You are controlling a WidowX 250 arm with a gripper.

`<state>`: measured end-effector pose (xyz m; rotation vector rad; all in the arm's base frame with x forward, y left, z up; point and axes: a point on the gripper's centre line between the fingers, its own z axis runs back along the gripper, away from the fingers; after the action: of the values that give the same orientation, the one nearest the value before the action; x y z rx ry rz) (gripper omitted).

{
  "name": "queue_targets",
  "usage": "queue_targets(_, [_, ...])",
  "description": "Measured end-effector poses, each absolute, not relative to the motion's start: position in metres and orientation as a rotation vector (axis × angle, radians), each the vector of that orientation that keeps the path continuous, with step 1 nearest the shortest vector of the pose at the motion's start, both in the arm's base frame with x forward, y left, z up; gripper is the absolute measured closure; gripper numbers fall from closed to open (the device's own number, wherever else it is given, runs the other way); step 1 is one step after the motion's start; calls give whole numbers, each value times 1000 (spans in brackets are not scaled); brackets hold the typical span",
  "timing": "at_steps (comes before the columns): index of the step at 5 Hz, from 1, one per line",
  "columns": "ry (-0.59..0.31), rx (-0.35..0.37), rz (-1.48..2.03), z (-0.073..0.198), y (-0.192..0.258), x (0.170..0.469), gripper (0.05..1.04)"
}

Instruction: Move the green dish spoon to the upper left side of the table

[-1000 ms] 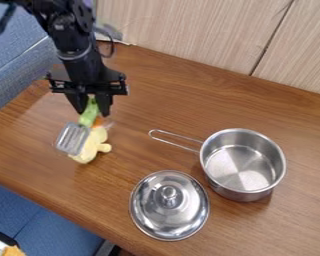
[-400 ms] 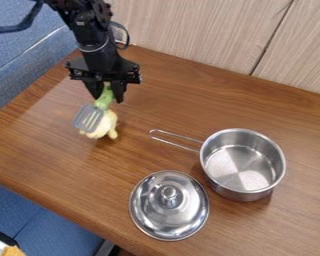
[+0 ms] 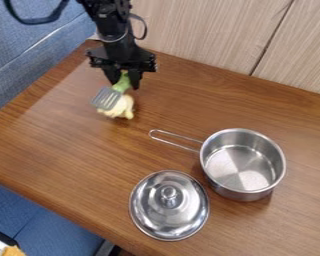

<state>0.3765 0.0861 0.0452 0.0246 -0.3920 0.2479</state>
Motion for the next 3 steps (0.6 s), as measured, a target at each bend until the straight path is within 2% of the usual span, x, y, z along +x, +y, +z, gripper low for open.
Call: queue_targets(3, [-487,33,224,58,95,434,645])
